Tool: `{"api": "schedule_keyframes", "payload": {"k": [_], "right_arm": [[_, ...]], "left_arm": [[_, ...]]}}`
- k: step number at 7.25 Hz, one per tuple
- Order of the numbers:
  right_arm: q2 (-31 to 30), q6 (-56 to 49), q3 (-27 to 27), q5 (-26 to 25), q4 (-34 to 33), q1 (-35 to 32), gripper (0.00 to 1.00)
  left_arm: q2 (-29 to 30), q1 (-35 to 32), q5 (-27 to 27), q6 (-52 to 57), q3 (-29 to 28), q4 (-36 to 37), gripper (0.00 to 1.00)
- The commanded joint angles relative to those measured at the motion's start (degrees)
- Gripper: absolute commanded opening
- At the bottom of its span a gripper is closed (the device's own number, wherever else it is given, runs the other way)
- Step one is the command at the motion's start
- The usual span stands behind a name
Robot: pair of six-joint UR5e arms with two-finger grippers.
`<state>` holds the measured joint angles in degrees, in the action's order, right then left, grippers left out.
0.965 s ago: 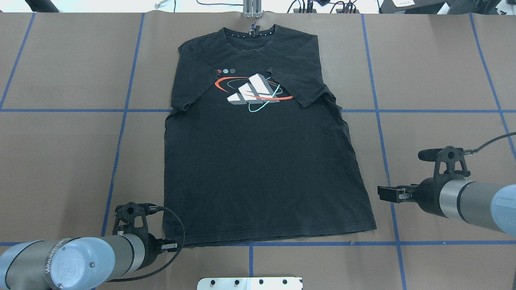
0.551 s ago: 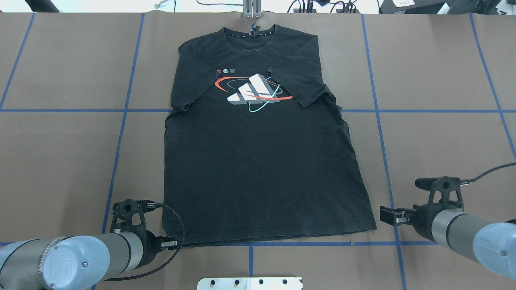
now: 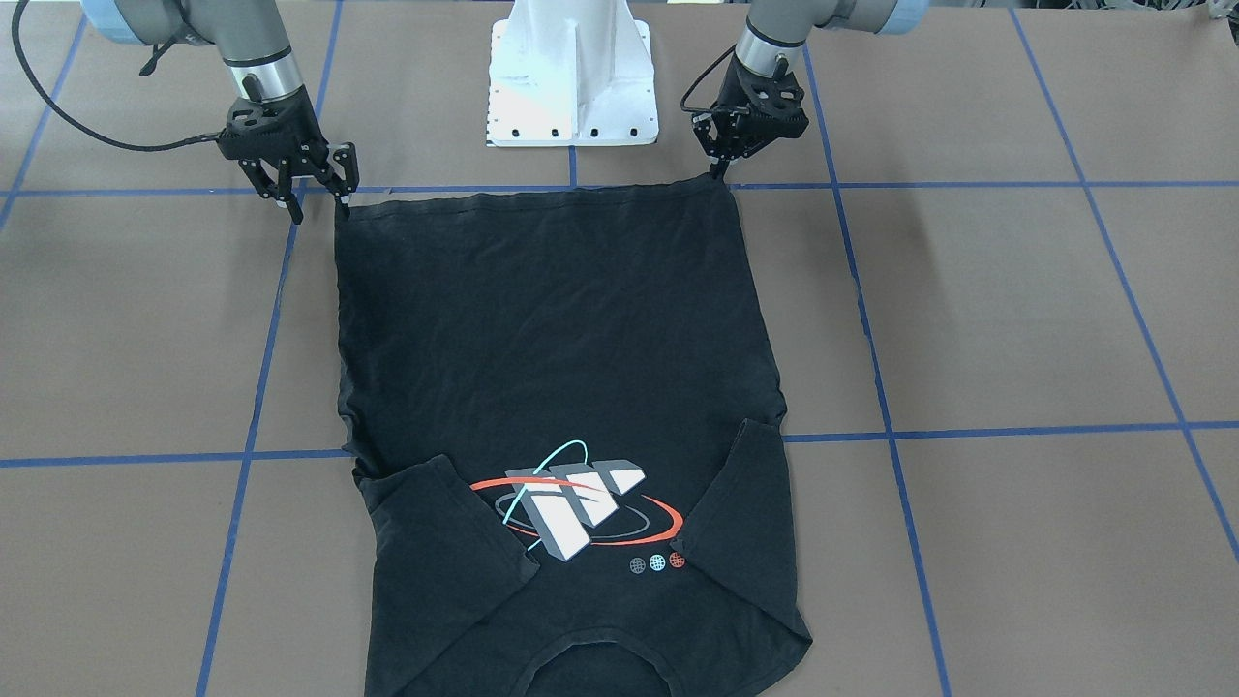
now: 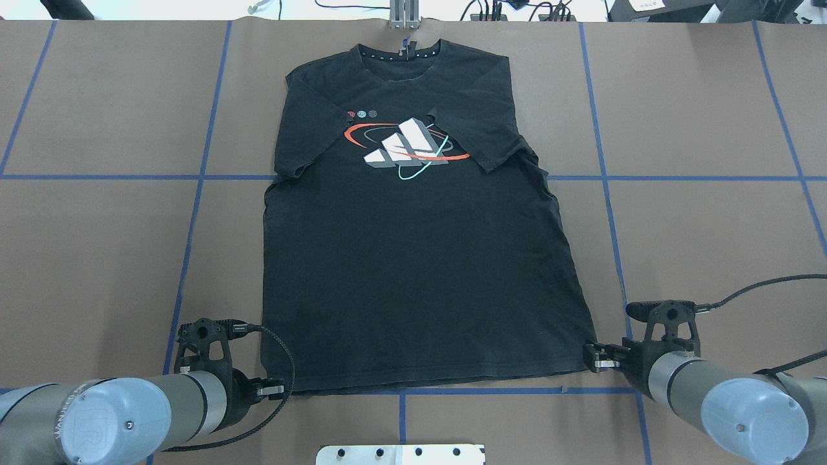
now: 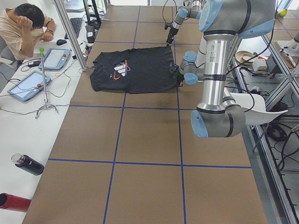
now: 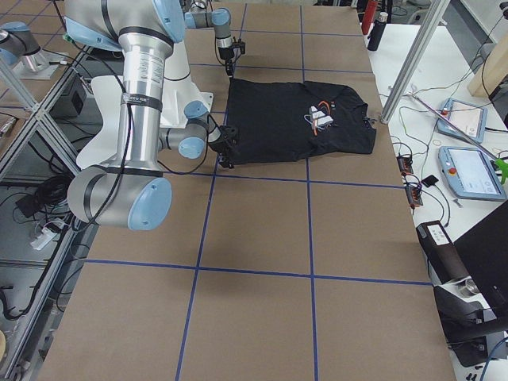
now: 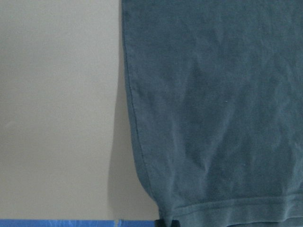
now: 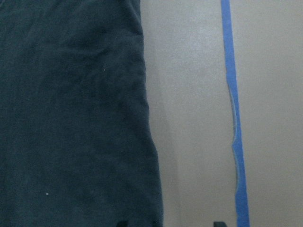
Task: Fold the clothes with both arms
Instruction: 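Grasp the hem corners with both grippers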
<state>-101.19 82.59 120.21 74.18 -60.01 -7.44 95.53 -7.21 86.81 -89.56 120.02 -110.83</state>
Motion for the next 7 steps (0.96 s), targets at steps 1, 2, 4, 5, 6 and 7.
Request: {"api": "schedule_keyframes", "payload": {"k": [1,2,4,5,6,7], "right_arm": [[0.38,0.38,-0.41,-0.70,-0.37,1.19,0.56],[0.38,0.38,-0.68,-0.70,-0.29,1.54,0.53],[0.38,0.55,-0.68,-0.79,-0.29,2.16,0.40],[0.38,0.47,-0.68,-0.79,-0.37,2.51,0.40],[0.38,0.55,-0.68,-0.97,-0.37,2.78,0.40],[0.38,0.56,-0.68,-1.05,-0.37,2.95,0.37]], "left_arm": [[0.01,0.00,0.03,0.00,0.38,0.00,0.00],[-0.08,0.00,0.03,0.00,1.08,0.61,0.00],[-0.08,0.00,0.03,0.00,1.53,1.14,0.00],[-0.08,0.00,0.03,0.00,1.53,1.14,0.00],[-0.17,-0.09,0.03,0.00,1.53,1.14,0.00],[-0.17,-0.09,0.03,0.00,1.53,1.14,0.00]]}}
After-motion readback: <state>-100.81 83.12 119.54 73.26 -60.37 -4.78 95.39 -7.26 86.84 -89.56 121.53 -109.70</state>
